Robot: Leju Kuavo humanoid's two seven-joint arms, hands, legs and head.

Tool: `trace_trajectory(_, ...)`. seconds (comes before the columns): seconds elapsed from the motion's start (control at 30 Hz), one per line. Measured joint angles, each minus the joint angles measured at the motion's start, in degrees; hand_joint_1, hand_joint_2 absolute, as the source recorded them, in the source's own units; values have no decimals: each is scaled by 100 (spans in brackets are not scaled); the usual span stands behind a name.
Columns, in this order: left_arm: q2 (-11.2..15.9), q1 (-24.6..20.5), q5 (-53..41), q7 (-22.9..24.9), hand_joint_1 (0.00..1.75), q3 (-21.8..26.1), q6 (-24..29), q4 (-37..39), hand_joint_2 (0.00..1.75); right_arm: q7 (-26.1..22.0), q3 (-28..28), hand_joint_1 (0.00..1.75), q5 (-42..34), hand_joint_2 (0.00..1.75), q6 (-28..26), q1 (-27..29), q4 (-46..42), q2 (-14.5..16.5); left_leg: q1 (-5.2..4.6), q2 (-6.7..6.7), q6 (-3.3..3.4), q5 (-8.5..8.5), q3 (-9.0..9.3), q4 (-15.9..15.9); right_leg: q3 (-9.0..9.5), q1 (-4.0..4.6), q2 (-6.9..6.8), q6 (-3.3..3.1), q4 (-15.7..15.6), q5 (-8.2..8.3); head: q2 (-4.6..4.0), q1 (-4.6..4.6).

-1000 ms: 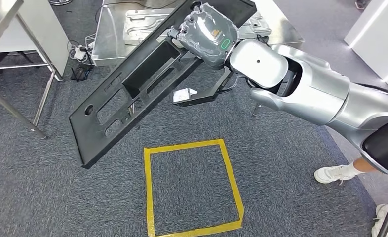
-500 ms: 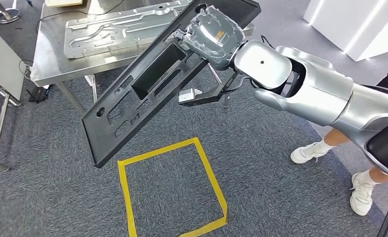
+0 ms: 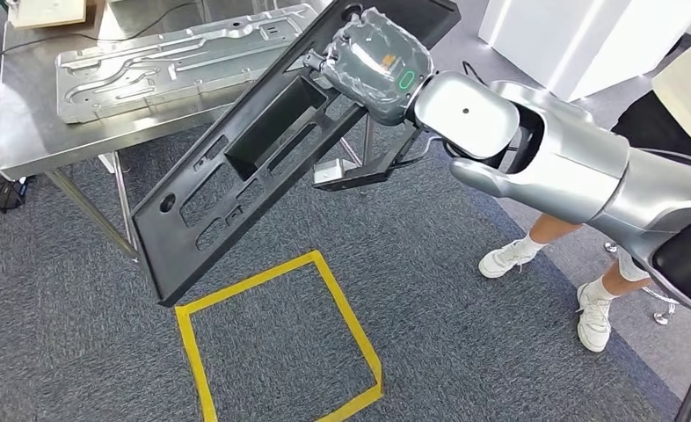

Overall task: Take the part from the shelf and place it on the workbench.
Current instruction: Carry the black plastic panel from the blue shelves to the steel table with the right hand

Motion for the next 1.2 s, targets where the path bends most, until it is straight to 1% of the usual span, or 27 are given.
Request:
trace_trajectory(0.03, -1, 2, -4, 2, 0, 0, 2, 0, 175, -3, 9, 175, 0, 175, 1, 7, -1, -1, 17, 22, -23, -16, 1, 17, -62, -39, -23, 43, 135, -2, 0, 0)
trace_trajectory(0.07, -3, 6, -10, 5, 0, -1, 4, 0, 175, -6, 15, 175, -1, 175, 1, 12, -1, -1, 38, 43, -52, -39, 1, 41, -18, -75, -38, 86, 56, 101, 0, 0)
trace_trajectory(0.1, -5, 9, -16, 10, 0, -1, 7, 0, 175, -9, 16, 175, -3, 175, -1, 12, -2, -2, 62, 62, -89, -69, 3, 77, 130, -107, -57, 125, -229, 281, 0, 0)
trace_trajectory(0.13, -7, 11, -26, 15, 0, 0, 10, 0, 175, -10, 15, 175, -5, 175, -3, 11, -3, -3, 81, 80, -134, -109, 1, 120, 328, -131, -83, 159, -612, 440, 1, 0)
trace_trajectory(0.17, -8, 7, -38, 20, 0, -1, 16, 0, 175, -11, 15, 175, -9, 175, -7, 7, -5, -5, 85, 91, -181, -149, -9, 170, 498, -131, -96, 160, -941, 552, 1, 0)
trace_trajectory(0.2, -7, 2, -48, 26, 0, -1, 23, 0, 175, -14, 15, 175, -14, 175, -11, 4, -13, -9, 80, 97, -222, -181, -18, 204, 607, -126, -98, 133, -1155, 601, 1, 0)
trace_trajectory(0.23, -7, -2, -58, 31, 0, -2, 35, 0, 175, -18, 16, 175, -18, 175, -14, 7, -19, -12, 66, 99, -237, -207, -26, 231, 648, -119, -93, 96, -1244, 596, 1, -1)
trace_trajectory(0.27, -6, -7, -64, 37, 0, -2, 48, 0, 175, -22, 18, 175, -24, 175, -17, 9, -25, -15, 55, 98, -218, -215, -33, 243, 648, -108, -74, 52, -1252, 599, 1, -2)
trace_trajectory(0.3, -6, -5, -68, 43, 0, -2, 60, 0, 175, -26, 17, 175, -33, 175, -18, 13, -30, -22, 53, 98, -186, -215, -28, 234, 645, -110, -61, 29, -1255, 601, 1, -3)
trace_trajectory(0.33, -6, -2, -72, 49, 0, -2, 69, 0, 175, -27, 17, 175, -44, 175, -18, 15, -30, -31, 53, 101, -151, -214, -22, 228, 644, -107, -53, 21, -1260, 602, 1, -4)
trace_trajectory(0.37, -6, -1, -74, 55, 0, -2, 78, 0, 175, -28, 16, 175, -61, 175, -18, 14, -32, -41, 55, 107, -133, -206, -14, 211, 643, -100, -43, 8, -1261, 597, 0, -4)
trace_trajectory(0.4, -7, 0, -75, 63, 0, -2, 88, 0, 175, -30, 16, 175, -78, 175, -18, 13, -33, -52, 56, 112, -135, -204, -4, 194, 643, -95, -37, -5, -1260, 593, 0, -4)
trace_trajectory(0.47, -7, -5, -71, 87, 0, -2, 110, 0, 175, -36, 17, 175, -106, 175, -19, 13, -38, -74, 58, 117, -144, -198, 9, 170, 643, -87, -34, -30, -1259, 585, 0, -4)
trace_trajectory(0.53, -7, -3, -66, 102, 0, -1, 123, 0, 175, -40, 18, 175, -117, 175, -21, 14, -46, -103, 64, 117, -172, -190, 12, 156, 643, -78, -36, -40, -1257, 582, 0, -4)
trace_trajectory(0.57, -7, 1, -65, 103, 0, -1, 127, 0, 175, -41, 18, 175, -121, 175, -21, 14, -53, -119, 68, 116, -196, -187, 12, 152, 643, -74, -36, -43, -1256, 582, 0, -4)
trace_trajectory(0.67, -7, 10, -65, 102, 0, 0, 148, 0, 175, -40, 17, 175, -131, 175, -26, 15, -69, -162, 76, 115, -298, -187, 12, 146, 642, -64, -37, -49, -1249, 582, 0, -3)
trace_trajectory(0.73, -7, 10, -65, 102, 0, 0, 155, 0, 175, -41, 16, 175, -138, 175, -30, 15, -77, -183, 75, 116, -331, -187, 12, 145, 642, -61, -37, -50, -1248, 584, 0, -3)
trace_trajectory(1.2, -4, 13, -72, 120, 0, 13, 184, 0, 175, -40, 18, 175, -172, 175, -57, 22, -84, -197, 55, 110, -334, -187, 3, 164, 671, -71, -49, -45, -1283, 600, 1, -3)
